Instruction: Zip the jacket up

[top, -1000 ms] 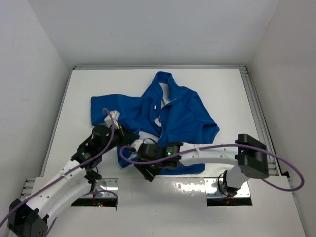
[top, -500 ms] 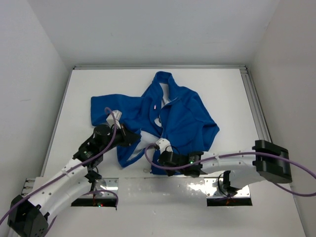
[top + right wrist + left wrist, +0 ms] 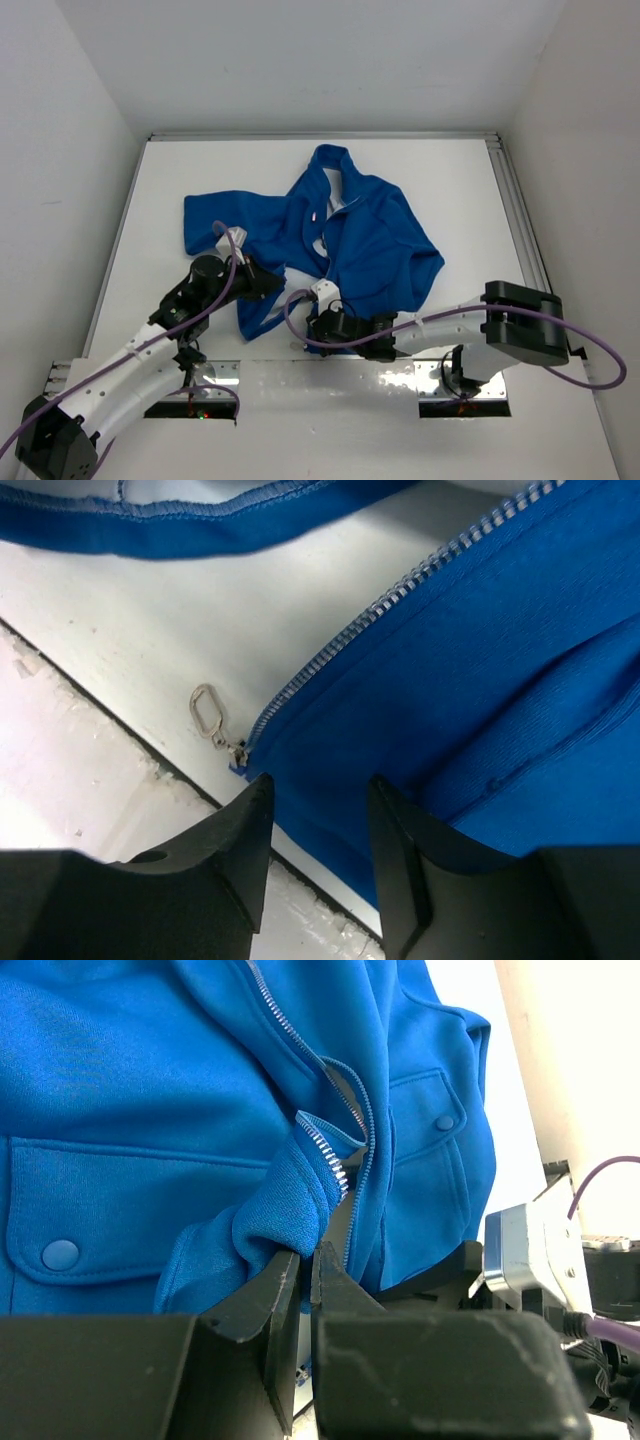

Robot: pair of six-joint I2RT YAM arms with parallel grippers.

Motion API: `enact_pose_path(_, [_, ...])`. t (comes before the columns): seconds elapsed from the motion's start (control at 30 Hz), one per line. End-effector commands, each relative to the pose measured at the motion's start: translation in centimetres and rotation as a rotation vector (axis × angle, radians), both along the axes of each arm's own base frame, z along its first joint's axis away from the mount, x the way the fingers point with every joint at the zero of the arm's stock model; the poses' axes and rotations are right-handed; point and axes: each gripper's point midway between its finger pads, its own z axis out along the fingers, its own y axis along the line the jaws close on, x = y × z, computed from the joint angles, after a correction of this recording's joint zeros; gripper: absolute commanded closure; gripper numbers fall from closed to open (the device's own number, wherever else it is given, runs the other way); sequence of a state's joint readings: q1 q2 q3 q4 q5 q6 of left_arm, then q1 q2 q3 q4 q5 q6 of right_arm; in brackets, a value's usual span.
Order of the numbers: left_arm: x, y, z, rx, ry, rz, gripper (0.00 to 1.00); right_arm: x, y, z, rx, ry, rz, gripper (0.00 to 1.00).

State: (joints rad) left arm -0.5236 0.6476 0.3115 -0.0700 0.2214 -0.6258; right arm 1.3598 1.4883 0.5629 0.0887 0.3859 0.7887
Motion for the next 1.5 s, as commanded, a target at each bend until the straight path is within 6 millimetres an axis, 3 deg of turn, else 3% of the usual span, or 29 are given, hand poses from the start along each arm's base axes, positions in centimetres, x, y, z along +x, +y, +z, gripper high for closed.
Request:
enact_pose_path(0.0, [0.6, -0.1, 1.3, -0.024, -0.050, 0.002, 1.00, -0.2, 1.0, 0.8, 0.052, -0.008, -0.017, 0.58])
enact_pose_path(0.27, [0.5, 0.2, 1.0, -0.031, -0.048, 0.020, 1.00, -0.6, -0.5, -1.7, -0.138, -0.052, -0.034, 0.49])
enact_pose_path(0.53, [0.3, 0.0, 0.7, -0.030, -0.033, 0.007, 1.00, 0.1, -1.9, -2.8, -0.195, -0.071, -0.120, 0.44])
enact_pose_path(0.67, [0.3, 0.2, 0.8, -0.033, -0.042, 0.016, 1.00, -0.1, -1.1, -1.9, -0.179, -0.084, -0.113, 0.38])
enact_pose_path(0.8, [0.3, 0.2, 1.1, -0.026, -0.042, 0.011, 1.00, -0.5, 0.5, -0.2, -0.102, -0.082, -0.087, 0.45])
enact_pose_path(0.93, [0.3, 0.2, 1.3, -0.028, -0.047, 0.012, 1.00, 0.3, 0.3, 0.0, -0.135, -0.116, -0.116, 0.47])
enact_pose_path(1.17, [0.2, 0.2, 1.2, -0.022, -0.042, 0.011, 1.00, 0.0, 1.9, 1.8, -0.046, -0.114, -0.081, 0.51])
enact_pose_path(1.47, [0.2, 0.3, 1.3, -0.039, -0.052, 0.018, 1.00, -1.3, 0.7, -2.1, -0.086, -0.027, -0.100, 0.47])
